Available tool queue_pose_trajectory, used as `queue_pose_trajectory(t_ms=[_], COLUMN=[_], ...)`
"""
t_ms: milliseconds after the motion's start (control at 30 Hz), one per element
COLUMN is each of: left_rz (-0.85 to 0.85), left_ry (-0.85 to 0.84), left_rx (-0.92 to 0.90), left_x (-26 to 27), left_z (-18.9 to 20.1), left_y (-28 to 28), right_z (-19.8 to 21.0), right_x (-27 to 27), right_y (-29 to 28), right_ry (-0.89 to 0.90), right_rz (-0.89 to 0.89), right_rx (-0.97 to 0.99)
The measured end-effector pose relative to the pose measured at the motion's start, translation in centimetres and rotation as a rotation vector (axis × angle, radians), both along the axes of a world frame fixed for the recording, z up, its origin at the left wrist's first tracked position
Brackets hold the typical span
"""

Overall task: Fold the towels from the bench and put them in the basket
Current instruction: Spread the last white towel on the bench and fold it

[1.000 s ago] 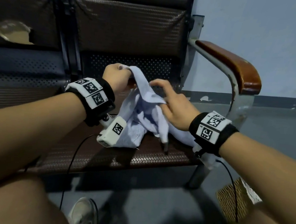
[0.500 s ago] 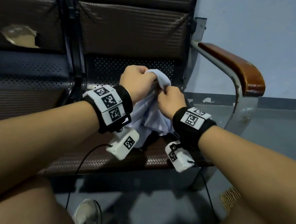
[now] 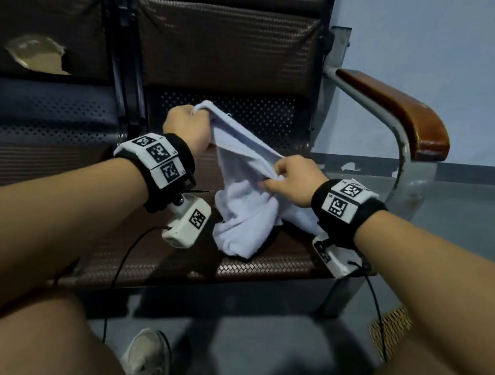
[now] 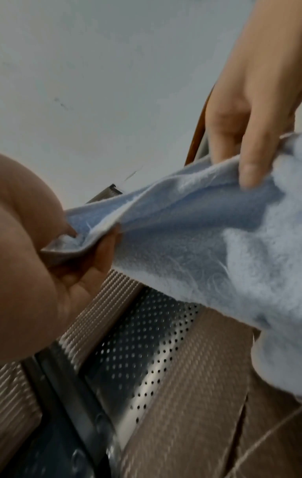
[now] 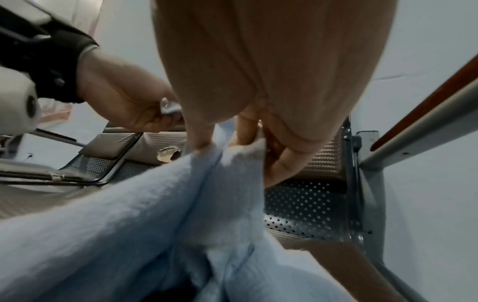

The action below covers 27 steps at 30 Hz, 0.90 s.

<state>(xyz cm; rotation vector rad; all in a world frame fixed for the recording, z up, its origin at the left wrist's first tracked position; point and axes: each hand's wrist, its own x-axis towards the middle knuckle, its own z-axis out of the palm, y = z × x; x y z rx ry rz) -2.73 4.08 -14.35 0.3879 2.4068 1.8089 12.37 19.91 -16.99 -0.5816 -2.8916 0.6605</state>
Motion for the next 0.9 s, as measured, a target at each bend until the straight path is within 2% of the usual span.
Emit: queue_pose_trajectory(t_ms=[67,167,333,400,433,467,600,767,900], left_rz=[0.028,-0.019,-0.076,-0.076,-0.081,-0.089,-0.058,-0.023,0.028], left_ry=[-0.005,-0.088,-0.247,-0.257,-0.241,-0.219,-0.184,-0.142,-0.11], left_rx=[-0.021,0.109,0.171,0.153,0.142,0.146,0.19,0.15,0.109], left_x=[-0.6,-0.5,0.9,1.0,1.0,0.9,0.1,-1.7,-2.8], left_z=[-0.5,-0.9,-0.4,-0.2,-0.1,-0.1,-0.8,-2.3,-3.0], left_y=[-0.5,-1.0,-0.2,-0.1,-0.2,-0.2,-0.7,-1.1,-1.7], right_z=[0.1,0.2,0.0,0.5,0.7,0.8,0.1,0.7,1.5], right_x=[0.5,0.7,0.2,0.0,0.1,0.2,0.9,1.4,2.2], right_y=[0.6,1.3,0.7,0.6,0.5,0.6,1.1,0.7,1.4], right_ry=[-0.027,0.011,0.267,0.303,0.294,0.268,0.074,0.015,-0.046], right_rz=[-0.006,-0.06,-0.202,-0.273,-0.266,-0.234,-0.125,0.043,0.129], right_rx=[0.077,0.084,-0.49,-0.614,-0.617,-0.566,-0.125,-0.123,0.001])
